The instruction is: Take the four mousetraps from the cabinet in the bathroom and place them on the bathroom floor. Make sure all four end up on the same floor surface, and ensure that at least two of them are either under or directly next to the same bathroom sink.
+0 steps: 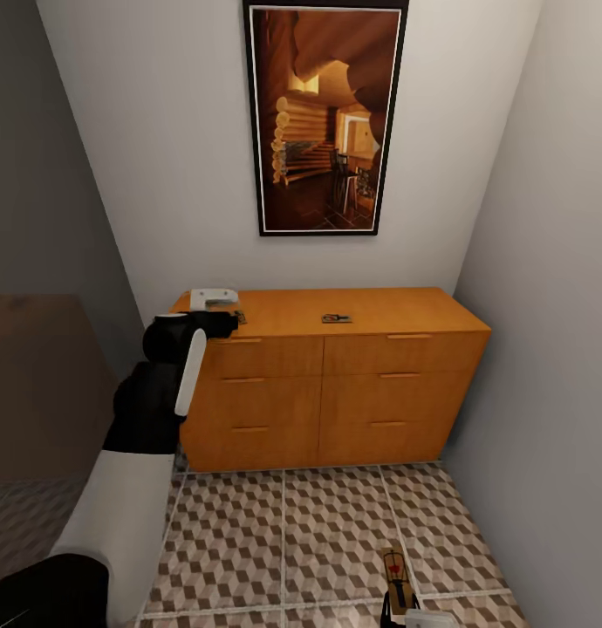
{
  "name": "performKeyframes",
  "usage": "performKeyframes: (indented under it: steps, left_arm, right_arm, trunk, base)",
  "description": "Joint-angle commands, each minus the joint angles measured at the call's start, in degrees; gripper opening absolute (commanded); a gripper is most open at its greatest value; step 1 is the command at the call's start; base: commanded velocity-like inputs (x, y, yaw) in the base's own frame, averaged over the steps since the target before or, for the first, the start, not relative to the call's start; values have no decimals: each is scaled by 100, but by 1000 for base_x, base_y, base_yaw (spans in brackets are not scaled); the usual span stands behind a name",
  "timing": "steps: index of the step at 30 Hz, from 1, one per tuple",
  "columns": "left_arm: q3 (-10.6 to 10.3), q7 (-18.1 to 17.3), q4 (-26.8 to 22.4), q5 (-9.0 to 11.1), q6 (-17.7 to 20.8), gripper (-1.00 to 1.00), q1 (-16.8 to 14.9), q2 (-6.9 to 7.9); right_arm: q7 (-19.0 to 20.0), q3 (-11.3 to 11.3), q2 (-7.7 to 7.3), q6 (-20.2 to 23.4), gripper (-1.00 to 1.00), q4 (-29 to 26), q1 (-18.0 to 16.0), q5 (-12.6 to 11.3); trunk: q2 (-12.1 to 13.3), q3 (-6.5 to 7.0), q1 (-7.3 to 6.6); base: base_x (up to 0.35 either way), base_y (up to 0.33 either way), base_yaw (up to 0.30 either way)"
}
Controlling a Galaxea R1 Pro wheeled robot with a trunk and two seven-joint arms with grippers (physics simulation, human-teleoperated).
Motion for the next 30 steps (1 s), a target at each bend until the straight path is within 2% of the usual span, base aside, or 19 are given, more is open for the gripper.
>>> performKeyframes:
  steps: [1, 9, 17, 30]
  left_arm:
    - [-6, 69, 16, -4, 26, 100, -59, -1]
    - [-40, 110, -157, 24, 48, 100, -140, 22]
    - [-355, 102, -558, 29, 52, 100, -152, 140]
    - [-399, 100, -620, 26, 60, 100, -149, 173]
  right_arm:
    - [-71, 3, 2, 4, -100, 6, -4, 47]
    - [-71, 3, 2, 4, -100, 6, -4, 48]
    - [-64, 9, 15, 4, -100, 6, -4, 51]
    - [-71, 3, 4, 7, -100, 7, -4, 47]
  trunk:
    - [-3, -6, 0]
    - [-3, -6, 0]
    - [-3, -6, 0]
    - [-3, -6, 0]
  base:
    - [0, 0, 0]
    - [0, 0, 0]
    - [0, 0, 0]
    - [0, 0, 0]
